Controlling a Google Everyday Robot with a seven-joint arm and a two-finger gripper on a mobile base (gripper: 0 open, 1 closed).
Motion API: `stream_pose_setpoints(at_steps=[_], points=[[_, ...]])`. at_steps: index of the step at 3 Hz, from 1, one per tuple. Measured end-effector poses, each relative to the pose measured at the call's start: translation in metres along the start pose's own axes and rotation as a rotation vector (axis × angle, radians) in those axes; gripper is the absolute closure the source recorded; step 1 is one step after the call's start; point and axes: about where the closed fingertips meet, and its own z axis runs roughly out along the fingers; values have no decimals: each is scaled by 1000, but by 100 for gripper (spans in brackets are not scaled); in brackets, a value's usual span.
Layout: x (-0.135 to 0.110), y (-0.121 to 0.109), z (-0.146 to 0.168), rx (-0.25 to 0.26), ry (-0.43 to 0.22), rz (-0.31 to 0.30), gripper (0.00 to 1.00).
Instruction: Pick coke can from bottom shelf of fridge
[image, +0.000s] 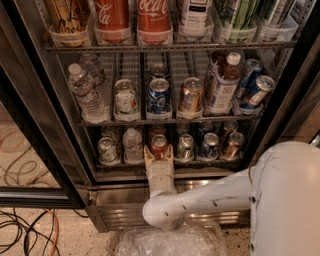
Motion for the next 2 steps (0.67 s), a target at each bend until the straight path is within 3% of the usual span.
stream_pose_setpoints(at_steps=[1,2], points=[[6,0,11,17,5,7,36],[8,3,14,27,4,9,55]])
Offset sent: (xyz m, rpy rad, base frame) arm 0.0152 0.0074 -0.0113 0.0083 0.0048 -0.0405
